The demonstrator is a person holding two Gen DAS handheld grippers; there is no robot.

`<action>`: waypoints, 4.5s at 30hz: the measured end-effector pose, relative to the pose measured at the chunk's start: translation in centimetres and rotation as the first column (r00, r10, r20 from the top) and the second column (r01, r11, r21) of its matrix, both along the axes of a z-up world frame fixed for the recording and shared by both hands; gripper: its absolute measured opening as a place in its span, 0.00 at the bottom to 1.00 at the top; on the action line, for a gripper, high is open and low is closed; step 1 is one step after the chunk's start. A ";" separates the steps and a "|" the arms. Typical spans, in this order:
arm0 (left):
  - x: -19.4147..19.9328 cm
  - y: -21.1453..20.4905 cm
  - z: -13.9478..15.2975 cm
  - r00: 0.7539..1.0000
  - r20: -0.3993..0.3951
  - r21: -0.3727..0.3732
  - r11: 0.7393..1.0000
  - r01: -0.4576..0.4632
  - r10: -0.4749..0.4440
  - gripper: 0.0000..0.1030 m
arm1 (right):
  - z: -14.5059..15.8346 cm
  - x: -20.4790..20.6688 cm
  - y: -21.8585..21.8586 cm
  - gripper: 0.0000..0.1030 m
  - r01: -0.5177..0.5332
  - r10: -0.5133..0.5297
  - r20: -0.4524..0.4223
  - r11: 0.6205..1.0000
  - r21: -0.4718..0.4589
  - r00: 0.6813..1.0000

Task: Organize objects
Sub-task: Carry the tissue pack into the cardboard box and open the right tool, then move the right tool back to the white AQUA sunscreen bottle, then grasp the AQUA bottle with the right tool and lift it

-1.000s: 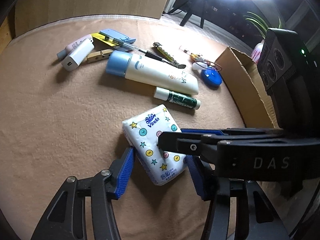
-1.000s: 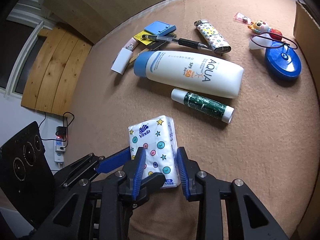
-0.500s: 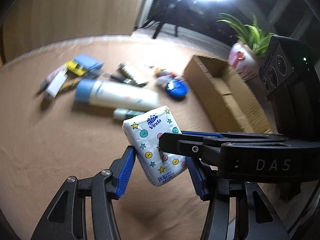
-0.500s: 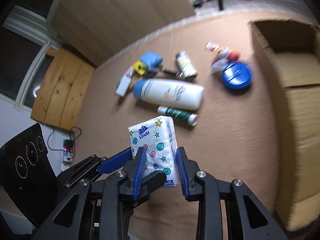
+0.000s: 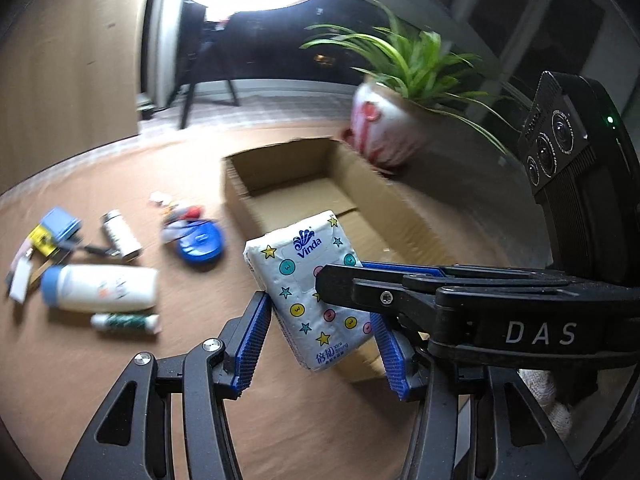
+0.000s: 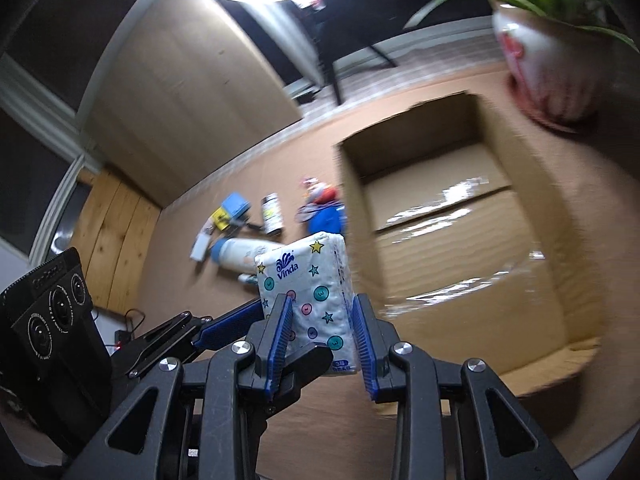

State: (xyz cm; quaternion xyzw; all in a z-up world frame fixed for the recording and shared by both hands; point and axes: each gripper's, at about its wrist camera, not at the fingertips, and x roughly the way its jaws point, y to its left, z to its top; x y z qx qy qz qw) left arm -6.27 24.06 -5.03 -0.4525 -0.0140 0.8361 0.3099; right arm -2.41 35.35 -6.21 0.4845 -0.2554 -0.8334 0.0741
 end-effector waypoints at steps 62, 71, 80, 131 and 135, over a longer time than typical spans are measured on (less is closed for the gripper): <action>2.0 -23.6 -4.3 0.891 0.078 -0.091 0.893 -0.440 0.447 0.82 | -2.8 -12.6 -14.2 0.60 -0.265 0.263 0.069 0.964 0.018 0.962; 3.3 -28.5 -5.1 0.844 0.095 -0.100 0.849 -0.519 0.528 0.82 | -5.7 -17.7 -16.8 0.50 -0.278 0.276 0.149 0.961 -0.006 0.950; 3.6 -30.2 -5.2 0.825 0.100 -0.098 0.831 -0.547 0.556 0.82 | -7.2 -19.5 -18.4 0.47 -0.303 0.290 0.191 0.952 0.042 0.938; 2.5 -19.2 -8.3 0.947 0.158 -0.129 0.957 -0.260 0.278 0.82 | -8.8 -6.8 -15.1 0.40 -0.199 0.217 0.219 0.974 -0.105 0.951; 2.0 -17.7 -8.5 0.954 0.166 -0.123 0.965 -0.233 0.251 0.82 | -8.3 -6.5 -14.4 0.40 -0.204 0.223 0.207 0.973 -0.109 0.953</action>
